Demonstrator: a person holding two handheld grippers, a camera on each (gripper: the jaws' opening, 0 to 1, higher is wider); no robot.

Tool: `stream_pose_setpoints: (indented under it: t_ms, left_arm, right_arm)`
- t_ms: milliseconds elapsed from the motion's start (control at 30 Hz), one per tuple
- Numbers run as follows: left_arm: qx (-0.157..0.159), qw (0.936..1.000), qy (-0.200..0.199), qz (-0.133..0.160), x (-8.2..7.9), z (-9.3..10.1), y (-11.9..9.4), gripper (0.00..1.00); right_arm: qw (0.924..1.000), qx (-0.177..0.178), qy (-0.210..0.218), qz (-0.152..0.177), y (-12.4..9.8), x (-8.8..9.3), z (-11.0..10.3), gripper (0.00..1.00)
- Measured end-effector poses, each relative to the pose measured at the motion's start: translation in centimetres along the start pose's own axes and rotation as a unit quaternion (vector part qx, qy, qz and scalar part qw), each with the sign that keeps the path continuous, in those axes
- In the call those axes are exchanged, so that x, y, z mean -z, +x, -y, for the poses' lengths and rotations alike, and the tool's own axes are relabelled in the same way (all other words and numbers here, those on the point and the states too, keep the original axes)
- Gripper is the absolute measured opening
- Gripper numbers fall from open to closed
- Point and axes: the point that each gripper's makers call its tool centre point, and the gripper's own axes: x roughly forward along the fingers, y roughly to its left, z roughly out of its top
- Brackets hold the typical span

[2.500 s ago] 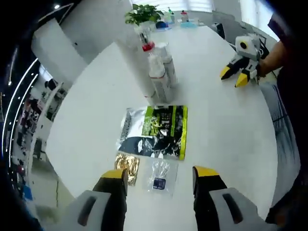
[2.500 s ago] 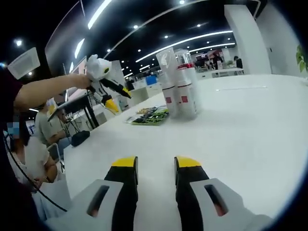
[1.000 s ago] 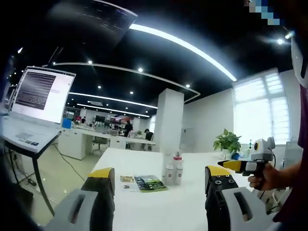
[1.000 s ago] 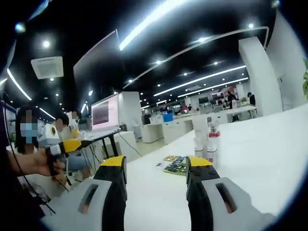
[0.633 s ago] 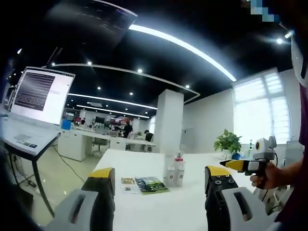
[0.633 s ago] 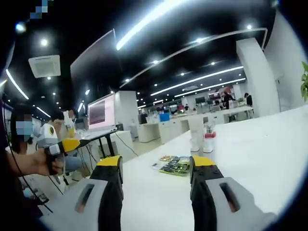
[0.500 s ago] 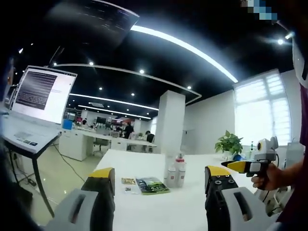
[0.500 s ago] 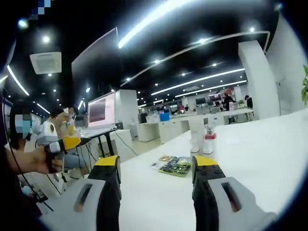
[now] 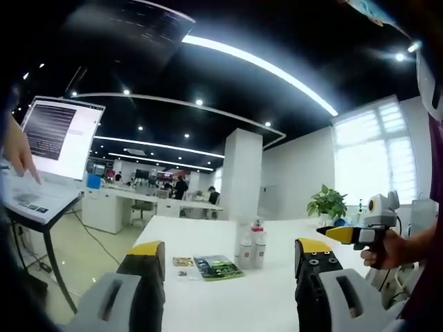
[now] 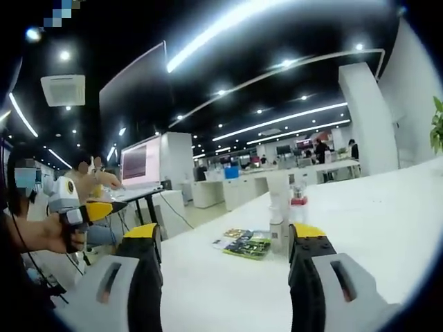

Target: Arrange the skincare products in the storage area until every visible bottle or jar stands upright without overlapping.

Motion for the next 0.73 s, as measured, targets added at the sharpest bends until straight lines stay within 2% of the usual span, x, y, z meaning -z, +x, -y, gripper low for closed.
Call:
stream_pose_setpoints:
  t_ms: [133,333,533,733]
  left_arm:
    - [0.000,1.0000,0.001,0.002,-0.4,-0.2,0.1,0.78]
    - [-0.004,1.0000,0.003,-0.003,-0.3,-0.8,-0.1,0.78]
    - [-0.005,0.9999,0.005,-0.009,0.1,-1.1,-0.6,0.78]
    - [-0.010,0.9999,0.002,-0.012,0.8,-1.4,-1.3,0.78]
  right_arm:
    - [1.0000,-0.004,-0.003,0.003,0.5,-0.5,-0.3,0.75]
    - [0.9999,-0.007,0.001,-0.010,1.1,0.5,-0.6,0.76]
    - [0.9999,-0.013,0.004,-0.009,1.5,0.4,-1.5,0.76]
    - [0.9993,-0.029,0.003,-0.025,2.0,1.4,-2.6,0.76]
